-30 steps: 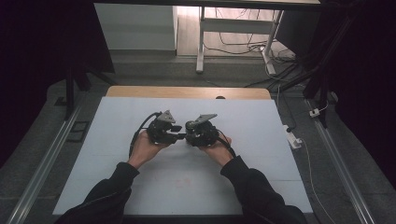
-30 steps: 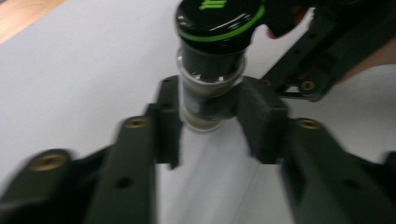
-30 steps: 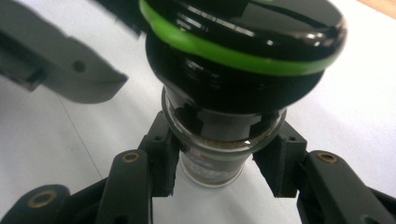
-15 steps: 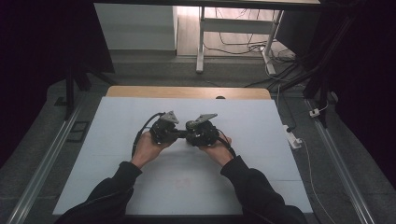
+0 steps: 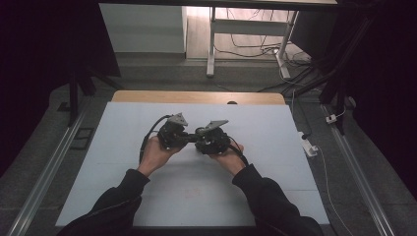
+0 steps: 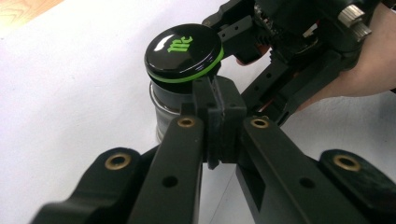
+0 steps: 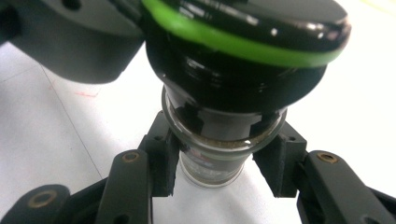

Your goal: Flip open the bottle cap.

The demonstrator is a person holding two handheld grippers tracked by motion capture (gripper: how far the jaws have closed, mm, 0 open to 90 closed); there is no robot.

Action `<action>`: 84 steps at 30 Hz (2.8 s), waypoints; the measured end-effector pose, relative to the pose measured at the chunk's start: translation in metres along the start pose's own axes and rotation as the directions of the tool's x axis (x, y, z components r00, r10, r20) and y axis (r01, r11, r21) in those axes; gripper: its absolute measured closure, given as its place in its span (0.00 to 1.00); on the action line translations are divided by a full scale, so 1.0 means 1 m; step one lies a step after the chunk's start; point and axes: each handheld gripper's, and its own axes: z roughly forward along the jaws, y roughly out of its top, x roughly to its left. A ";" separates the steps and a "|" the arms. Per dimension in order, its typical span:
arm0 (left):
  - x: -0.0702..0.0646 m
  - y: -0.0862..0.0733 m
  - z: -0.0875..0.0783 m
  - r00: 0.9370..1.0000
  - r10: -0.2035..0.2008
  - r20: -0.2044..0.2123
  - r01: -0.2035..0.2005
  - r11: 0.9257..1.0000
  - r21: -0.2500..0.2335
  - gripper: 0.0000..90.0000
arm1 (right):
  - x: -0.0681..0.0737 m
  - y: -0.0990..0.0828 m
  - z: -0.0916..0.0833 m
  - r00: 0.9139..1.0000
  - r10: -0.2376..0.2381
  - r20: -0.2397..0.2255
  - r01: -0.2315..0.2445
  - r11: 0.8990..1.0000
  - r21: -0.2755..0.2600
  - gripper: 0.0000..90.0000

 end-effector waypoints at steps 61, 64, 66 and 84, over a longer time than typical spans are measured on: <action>0.006 -0.004 -0.025 0.996 -0.064 -0.065 0.060 0.997 -0.050 0.69 | 0.005 0.000 -0.007 1.000 0.002 0.017 -0.002 1.000 0.002 0.37; 0.003 -0.006 -0.029 0.996 -0.064 -0.065 0.061 0.997 -0.046 0.63 | 0.005 -0.001 -0.010 1.000 0.006 0.025 -0.006 1.000 0.000 0.33; 0.001 -0.007 -0.032 0.996 -0.064 -0.069 0.061 0.997 -0.046 0.59 | 0.004 -0.001 -0.013 1.000 0.014 0.016 -0.014 1.000 -0.008 0.31; -0.017 -0.031 -0.043 0.994 -0.107 -0.037 0.108 0.994 0.008 0.16 | 0.016 -0.010 -0.042 0.994 0.055 -0.095 -0.055 0.998 0.002 0.17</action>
